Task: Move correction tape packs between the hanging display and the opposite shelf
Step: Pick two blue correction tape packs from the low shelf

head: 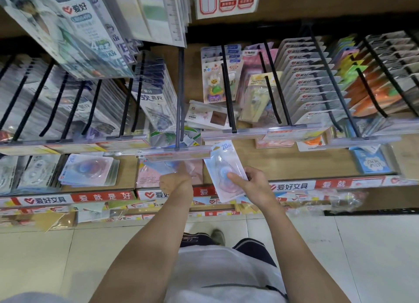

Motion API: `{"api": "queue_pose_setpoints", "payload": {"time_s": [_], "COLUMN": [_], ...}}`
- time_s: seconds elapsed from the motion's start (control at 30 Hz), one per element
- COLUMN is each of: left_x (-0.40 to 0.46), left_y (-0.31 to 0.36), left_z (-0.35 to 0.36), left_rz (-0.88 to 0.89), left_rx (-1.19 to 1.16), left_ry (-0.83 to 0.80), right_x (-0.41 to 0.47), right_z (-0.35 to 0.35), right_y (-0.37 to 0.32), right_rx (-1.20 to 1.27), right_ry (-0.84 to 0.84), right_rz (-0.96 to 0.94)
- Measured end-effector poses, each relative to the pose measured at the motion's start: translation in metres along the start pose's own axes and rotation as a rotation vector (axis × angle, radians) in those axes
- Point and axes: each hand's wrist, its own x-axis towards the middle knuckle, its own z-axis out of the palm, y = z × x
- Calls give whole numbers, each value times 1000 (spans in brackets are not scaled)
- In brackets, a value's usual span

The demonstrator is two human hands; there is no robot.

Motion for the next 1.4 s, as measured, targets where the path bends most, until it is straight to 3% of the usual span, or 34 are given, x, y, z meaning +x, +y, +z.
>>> {"api": "queue_pose_setpoints", "payload": {"time_s": [0.1, 0.27, 0.4, 0.57, 0.7, 1.07, 1.4], "left_x": [-6, -5, -10, -6, 0, 39, 78], "left_y": [-9, -30, -41, -56, -67, -139, -212], "left_z": [-5, -48, -94, -147, -191, -360, -554], "left_rz": [72, 238, 227, 192, 199, 204, 433], "left_rx": [-227, -303, -332, -406, -457, -630, -652], "left_ry": [-85, -315, -360, -527, -556, -360, -184], "right_x": [0, 1, 2, -6, -21, -114, -237], "right_z": [-1, 11, 37, 87, 130, 286, 454], "right_y": [4, 5, 0, -9, -10, -27, -50], "right_rx": [20, 61, 28, 19, -29, -120, -200], "right_ry": [-10, -35, -153, -282, -380, -542, -734], "right_rz": [15, -2, 35, -33, -71, -85, -244]}}
